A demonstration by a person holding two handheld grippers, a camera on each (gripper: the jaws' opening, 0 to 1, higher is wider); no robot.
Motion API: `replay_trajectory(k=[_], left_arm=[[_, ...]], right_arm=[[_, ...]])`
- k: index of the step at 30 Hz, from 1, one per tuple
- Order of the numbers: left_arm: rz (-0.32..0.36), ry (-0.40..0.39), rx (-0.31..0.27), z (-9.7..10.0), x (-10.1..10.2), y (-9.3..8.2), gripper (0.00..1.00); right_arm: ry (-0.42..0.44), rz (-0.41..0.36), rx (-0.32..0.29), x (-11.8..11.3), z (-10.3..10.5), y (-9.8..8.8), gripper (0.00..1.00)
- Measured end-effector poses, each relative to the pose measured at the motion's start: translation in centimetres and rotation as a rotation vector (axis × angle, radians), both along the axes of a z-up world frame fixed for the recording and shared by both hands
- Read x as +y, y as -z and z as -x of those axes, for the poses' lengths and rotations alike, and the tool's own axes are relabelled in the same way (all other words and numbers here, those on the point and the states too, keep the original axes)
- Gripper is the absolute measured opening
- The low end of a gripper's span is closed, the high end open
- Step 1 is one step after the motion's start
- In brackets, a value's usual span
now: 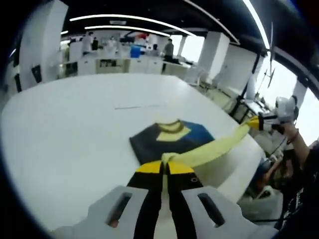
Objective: Fold the garment on the visible template until the final outline fits inside the template.
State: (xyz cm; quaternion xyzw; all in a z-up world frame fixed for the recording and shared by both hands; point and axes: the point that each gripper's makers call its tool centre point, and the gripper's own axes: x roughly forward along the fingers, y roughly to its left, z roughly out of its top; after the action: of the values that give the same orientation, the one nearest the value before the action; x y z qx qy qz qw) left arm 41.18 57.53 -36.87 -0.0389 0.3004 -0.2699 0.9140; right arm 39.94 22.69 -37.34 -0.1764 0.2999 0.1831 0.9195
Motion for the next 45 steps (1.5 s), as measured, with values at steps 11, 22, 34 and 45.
replay_trajectory(k=[11,22,34,45], left_arm=[[-0.044,-0.058,-0.057,-4.6,0.0,0.1,0.0],[-0.025,-0.106,-0.088,-8.8,-0.3,0.3,0.0],[-0.021,-0.163,-0.1,-13.7,-0.4,2.2,0.0],[-0.024,-0.215,-0.056,-17.0,-0.5,7.0,0.0]], right_arm=[[-0.001,0.009,-0.028,-0.1,-4.6,-0.3,0.0],[0.005,0.036,-0.055,-0.4,-9.3,0.0,0.0],[0.03,0.023,-0.048,-0.6,-13.8,2.6,0.0],[0.059,0.028,-0.013,-1.2,-17.6,7.2,0.0]])
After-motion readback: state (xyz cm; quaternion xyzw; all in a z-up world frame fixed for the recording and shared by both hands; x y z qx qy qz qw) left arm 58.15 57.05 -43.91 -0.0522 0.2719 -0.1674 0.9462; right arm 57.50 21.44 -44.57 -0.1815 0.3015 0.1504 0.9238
